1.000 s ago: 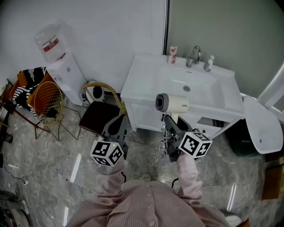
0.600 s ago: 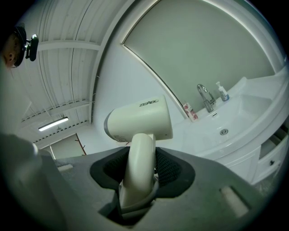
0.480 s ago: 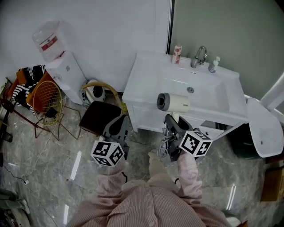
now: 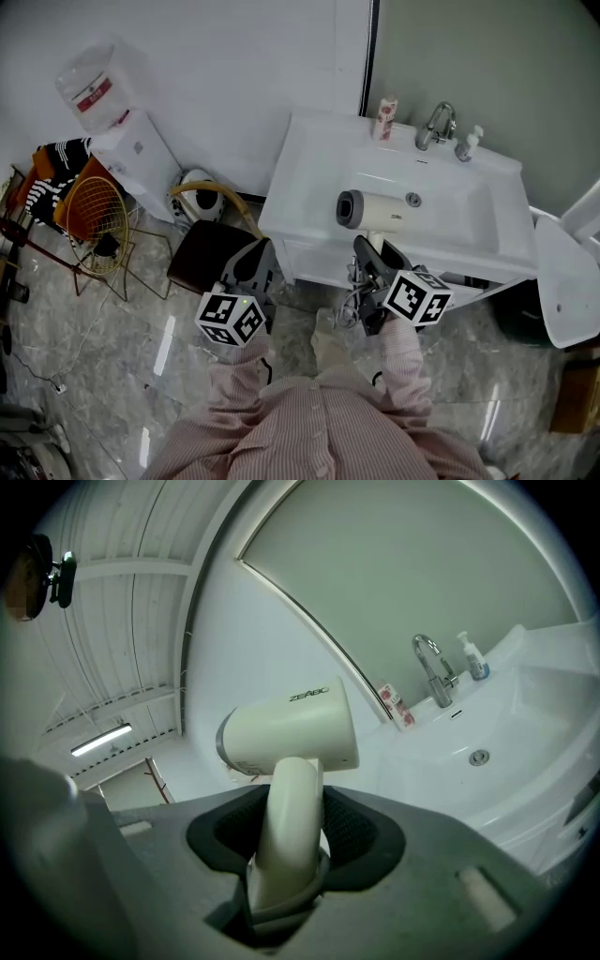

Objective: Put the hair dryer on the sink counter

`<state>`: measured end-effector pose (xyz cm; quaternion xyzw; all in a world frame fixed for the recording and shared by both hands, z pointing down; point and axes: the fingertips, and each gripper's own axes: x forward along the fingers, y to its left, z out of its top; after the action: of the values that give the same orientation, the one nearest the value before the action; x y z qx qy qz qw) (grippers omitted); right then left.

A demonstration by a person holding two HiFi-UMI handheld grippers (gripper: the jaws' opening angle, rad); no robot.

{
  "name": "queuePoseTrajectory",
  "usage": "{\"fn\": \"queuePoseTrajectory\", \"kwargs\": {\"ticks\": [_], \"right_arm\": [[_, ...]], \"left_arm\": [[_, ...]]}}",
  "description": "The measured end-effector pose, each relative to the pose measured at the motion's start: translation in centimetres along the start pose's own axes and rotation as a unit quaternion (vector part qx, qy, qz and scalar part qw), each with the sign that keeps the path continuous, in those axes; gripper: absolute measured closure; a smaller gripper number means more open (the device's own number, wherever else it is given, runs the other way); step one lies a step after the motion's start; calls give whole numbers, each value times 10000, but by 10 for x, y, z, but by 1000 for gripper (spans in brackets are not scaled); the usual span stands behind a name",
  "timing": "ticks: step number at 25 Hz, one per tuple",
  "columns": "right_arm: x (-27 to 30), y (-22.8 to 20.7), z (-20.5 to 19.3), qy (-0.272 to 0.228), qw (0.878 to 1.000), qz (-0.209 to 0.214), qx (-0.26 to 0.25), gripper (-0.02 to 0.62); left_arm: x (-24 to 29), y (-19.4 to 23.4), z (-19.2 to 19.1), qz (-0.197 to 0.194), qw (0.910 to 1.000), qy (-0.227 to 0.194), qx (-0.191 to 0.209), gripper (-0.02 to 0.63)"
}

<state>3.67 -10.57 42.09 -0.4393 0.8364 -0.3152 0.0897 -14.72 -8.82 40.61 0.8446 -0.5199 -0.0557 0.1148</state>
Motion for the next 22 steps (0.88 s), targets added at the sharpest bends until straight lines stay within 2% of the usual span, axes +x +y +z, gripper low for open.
{"fn": "queuePoseTrajectory", "kwargs": {"ticks": [14,22], "right_arm": [[121,-75,43,466,9986,-102,208,426],[174,-110,57,693,9970,-154,316,427]], "left_arm": [[120,70,-16,233,9979,407,-443,609],[174,94,-32,299,9950,685,-656,607]]}}
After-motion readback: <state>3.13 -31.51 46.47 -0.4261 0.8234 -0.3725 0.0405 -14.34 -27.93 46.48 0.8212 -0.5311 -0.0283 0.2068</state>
